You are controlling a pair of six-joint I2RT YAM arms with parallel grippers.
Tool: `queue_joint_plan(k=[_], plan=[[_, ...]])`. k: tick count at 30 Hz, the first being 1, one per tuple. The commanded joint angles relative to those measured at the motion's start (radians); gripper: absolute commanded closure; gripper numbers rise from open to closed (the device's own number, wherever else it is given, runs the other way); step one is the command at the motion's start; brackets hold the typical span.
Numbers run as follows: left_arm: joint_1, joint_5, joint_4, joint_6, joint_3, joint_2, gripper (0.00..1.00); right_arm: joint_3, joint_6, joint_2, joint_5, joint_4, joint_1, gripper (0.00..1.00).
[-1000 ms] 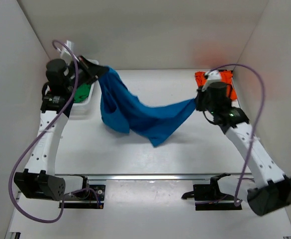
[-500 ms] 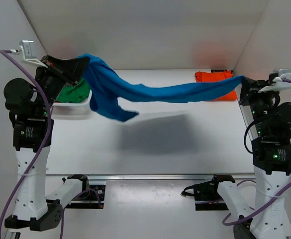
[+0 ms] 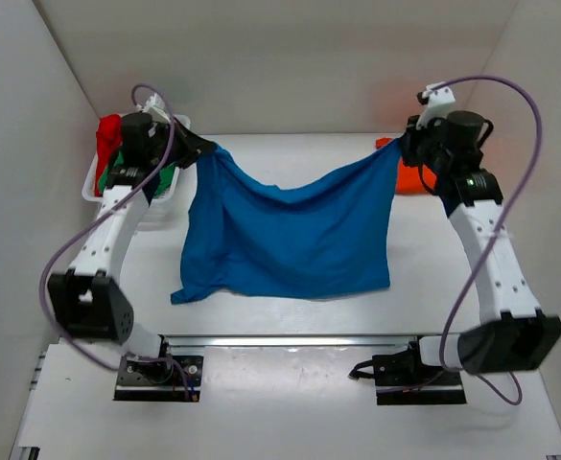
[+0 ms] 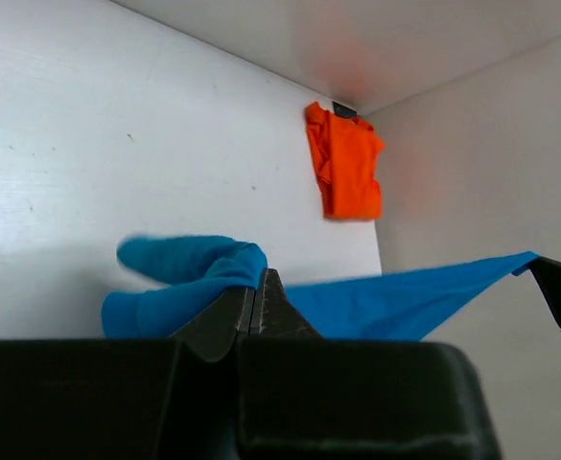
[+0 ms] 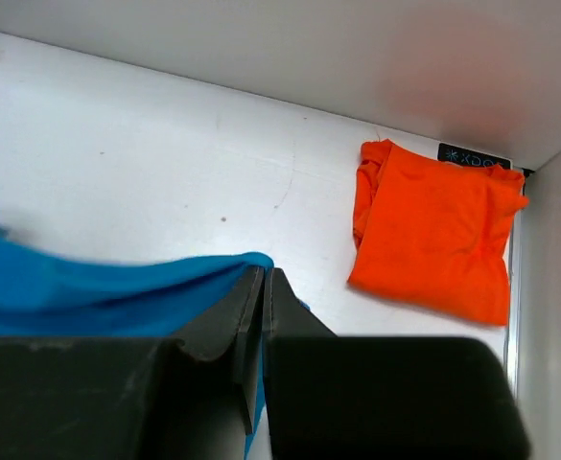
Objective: Fold and stack the t-shirts
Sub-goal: Flatten out the tshirt
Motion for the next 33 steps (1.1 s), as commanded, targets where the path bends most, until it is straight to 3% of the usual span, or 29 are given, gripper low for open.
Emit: queue_joint_plan(k=[1, 3, 8, 10, 12, 15, 23, 25, 26, 28, 30, 33], plan=[[0.020, 0.088, 0.083, 0.037, 0.229, 0.124, 1.00, 0.181, -0.044, 0.091, 0.010, 0.064, -0.026, 1.00], [0.048, 0.151, 0.105, 0.012, 0.348, 0.175, 1.00, 0.343, -0.032, 0.151, 0.011, 0.038, -0.054, 1.00], [0.071, 0.153, 0.050, 0.046, 0.668, 0.201, 1.00, 0.590, -0.084, 0.194, 0.016, -0.040, -0.063, 1.00], [0.111, 0.189, 0.065, 0.025, 0.684, 0.186, 1.00, 0.623, -0.105, 0.204, 0.023, -0.074, -0.063, 1.00], [0.123, 0.214, 0.105, 0.003, 0.608, 0.152, 1.00, 0.508, -0.102, 0.164, 0.016, -0.062, -0.084, 1.00], [0.119, 0.252, 0.177, -0.018, 0.360, 0.076, 1.00, 0.301, -0.076, 0.086, -0.029, -0.048, -0.089, 1.00], [0.036, 0.285, 0.304, -0.009, -0.457, -0.104, 0.99, -0.293, 0.022, -0.125, -0.075, -0.123, -0.081, 1.00], [0.033, 0.269, 0.326, -0.023, -0.618, -0.130, 0.87, -0.430, 0.039, -0.175, -0.110, -0.166, -0.092, 0.99], [0.040, 0.265, 0.321, -0.029, -0.706, -0.147, 0.75, -0.458, 0.051, -0.175, -0.137, -0.213, -0.110, 0.97], [0.065, 0.262, 0.331, -0.038, -0.817, -0.167, 0.67, -0.543, 0.059, -0.194, -0.136, -0.282, -0.129, 0.92], [0.067, 0.242, 0.315, -0.031, -0.905, -0.205, 0.56, -0.577, 0.051, -0.215, -0.089, -0.380, -0.185, 0.73], [0.045, 0.175, 0.266, -0.001, -0.893, -0.236, 0.51, -0.583, 0.059, -0.240, -0.053, -0.405, -0.229, 0.62]])
